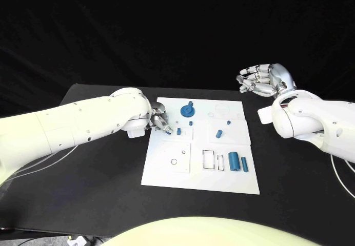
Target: Assemble the parts on the task board
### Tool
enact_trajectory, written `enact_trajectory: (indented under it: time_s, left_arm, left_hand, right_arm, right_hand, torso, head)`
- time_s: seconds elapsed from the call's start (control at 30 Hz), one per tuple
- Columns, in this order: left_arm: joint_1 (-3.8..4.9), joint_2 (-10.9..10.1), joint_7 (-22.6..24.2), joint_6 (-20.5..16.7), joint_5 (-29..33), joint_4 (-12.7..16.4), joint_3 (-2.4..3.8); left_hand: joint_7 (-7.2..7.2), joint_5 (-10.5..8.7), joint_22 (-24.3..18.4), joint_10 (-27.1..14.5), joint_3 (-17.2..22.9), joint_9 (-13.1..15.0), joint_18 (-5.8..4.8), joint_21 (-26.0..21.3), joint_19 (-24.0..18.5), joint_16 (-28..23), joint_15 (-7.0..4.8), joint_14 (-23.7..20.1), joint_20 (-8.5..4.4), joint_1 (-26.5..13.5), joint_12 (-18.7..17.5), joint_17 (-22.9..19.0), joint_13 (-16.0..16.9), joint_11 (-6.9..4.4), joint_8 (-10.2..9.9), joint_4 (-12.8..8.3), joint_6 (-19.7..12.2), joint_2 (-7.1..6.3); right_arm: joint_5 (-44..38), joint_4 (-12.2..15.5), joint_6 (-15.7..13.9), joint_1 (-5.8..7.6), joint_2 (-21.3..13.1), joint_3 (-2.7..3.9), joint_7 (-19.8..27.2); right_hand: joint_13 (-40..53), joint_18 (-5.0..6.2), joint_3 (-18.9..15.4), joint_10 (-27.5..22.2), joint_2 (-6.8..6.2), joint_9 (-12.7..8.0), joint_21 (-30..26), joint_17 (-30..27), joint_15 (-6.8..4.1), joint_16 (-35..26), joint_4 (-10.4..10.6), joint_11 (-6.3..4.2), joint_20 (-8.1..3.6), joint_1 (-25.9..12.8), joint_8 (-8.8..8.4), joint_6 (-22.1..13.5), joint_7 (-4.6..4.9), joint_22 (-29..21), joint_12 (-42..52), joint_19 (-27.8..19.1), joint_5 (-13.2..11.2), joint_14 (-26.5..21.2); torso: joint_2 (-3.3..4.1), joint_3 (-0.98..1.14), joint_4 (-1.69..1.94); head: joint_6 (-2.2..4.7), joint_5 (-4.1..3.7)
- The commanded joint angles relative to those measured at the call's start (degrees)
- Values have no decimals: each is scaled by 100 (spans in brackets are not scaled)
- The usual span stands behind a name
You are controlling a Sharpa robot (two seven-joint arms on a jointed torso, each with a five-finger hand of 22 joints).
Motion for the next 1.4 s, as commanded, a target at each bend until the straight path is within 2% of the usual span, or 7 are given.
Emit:
enact_trajectory:
  time_s: [0.03,0.5,0.87,1.0,1.4]
  left_arm:
    - [-1,-2,16,133,-84,-2,-1]
    - [-3,25,17,99,-78,-5,-1]
    - [-4,108,4,166,-28,-89,-2]
    - [-4,140,-5,229,-23,-131,-2]
    - [-4,190,-20,323,-12,-208,-3]
  left_hand:
    - [-119,10,649,19,793,5,-105,29,34,19,-48,596,-1,51,-27,1471,-8,-28,29,-816,116,30]
    - [-118,10,642,19,792,2,-103,24,28,18,-48,595,-3,51,-32,1468,-16,-27,29,-821,116,32]
    - [-129,-64,637,59,689,-14,-102,16,22,25,-47,598,0,-101,-9,1481,25,-28,51,-697,158,97]
    - [-131,-69,632,55,674,-15,-101,12,18,25,-49,598,0,-114,-15,1480,13,-29,54,-683,162,108]
    - [-137,-88,630,55,622,-17,-100,9,16,27,-50,600,1,-154,-16,1485,11,-32,63,-645,172,125]
  right_arm:
    - [-15,-1,68,-6,6,2,77]
    - [-15,3,63,-9,9,2,79]
    - [-15,19,64,-9,7,2,78]
    - [-15,28,63,-9,4,2,77]
    - [-15,53,59,-9,-7,2,77]
  right_hand:
    - [-9,33,37,19,-27,-10,-30,-6,14,-23,7,8,12,-19,25,44,92,-10,-31,10,27,13]
    - [-18,33,40,19,-28,-11,-31,-9,15,-29,5,8,12,-19,25,43,92,-19,-34,10,29,12]
    - [-28,32,42,17,-31,-13,-33,-14,18,-38,4,10,14,-21,25,43,93,-30,-37,7,30,7]
    - [-28,32,42,17,-31,-13,-33,-14,18,-38,4,10,14,-21,25,43,93,-30,-37,7,30,7]
    - [-36,31,44,17,-33,-14,-34,-18,19,-45,3,11,15,-23,24,43,94,-39,-39,5,31,5]
  torso:
    - [-1,-1,-3]
    - [3,4,-8]
    - [9,9,-10]
    - [8,3,-12]
    - [4,3,-6]
  head:
    - [-5,8]
    - [25,10]
    - [39,-3]
    - [47,-8]
    - [48,-22]
